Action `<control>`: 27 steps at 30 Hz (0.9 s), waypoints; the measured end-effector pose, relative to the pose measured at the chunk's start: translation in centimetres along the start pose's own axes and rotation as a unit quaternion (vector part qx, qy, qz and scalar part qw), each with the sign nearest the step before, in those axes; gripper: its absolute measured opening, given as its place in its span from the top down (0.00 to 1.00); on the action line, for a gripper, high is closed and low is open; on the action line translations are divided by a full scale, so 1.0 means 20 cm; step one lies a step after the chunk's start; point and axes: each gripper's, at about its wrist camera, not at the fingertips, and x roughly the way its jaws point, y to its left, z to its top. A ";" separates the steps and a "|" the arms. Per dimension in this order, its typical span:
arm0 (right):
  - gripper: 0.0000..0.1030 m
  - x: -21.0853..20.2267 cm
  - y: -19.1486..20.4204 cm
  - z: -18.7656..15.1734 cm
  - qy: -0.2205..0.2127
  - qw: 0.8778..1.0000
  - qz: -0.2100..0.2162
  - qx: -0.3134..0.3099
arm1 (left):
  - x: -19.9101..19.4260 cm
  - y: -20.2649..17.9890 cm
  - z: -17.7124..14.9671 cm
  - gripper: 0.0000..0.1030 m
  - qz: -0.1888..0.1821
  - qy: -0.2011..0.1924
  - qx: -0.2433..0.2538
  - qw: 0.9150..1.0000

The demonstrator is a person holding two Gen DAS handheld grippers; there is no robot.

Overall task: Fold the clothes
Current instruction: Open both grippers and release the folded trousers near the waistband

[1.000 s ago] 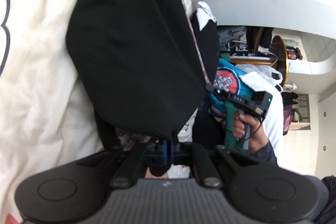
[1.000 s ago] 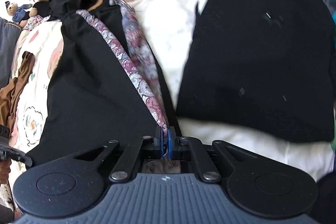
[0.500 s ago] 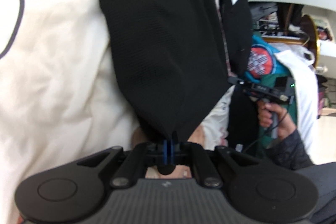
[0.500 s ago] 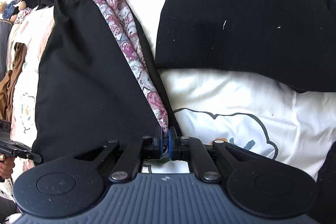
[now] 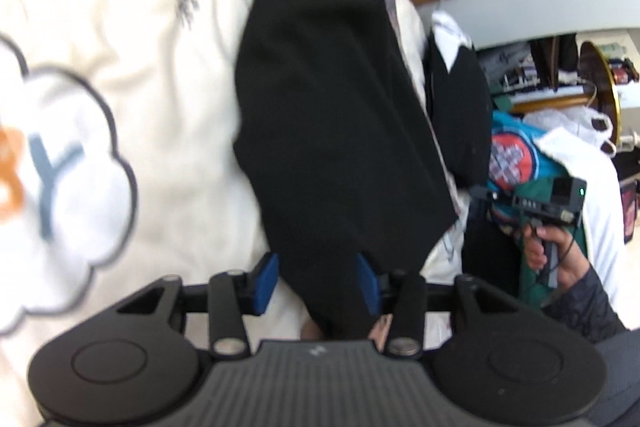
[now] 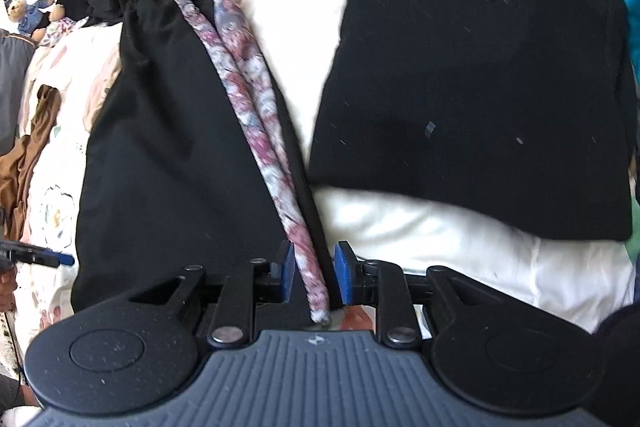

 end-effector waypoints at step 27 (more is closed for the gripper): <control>0.55 -0.10 0.38 0.42 -0.152 0.986 0.057 -0.050 | -0.51 -0.63 0.86 0.47 0.126 -0.119 0.116 0.978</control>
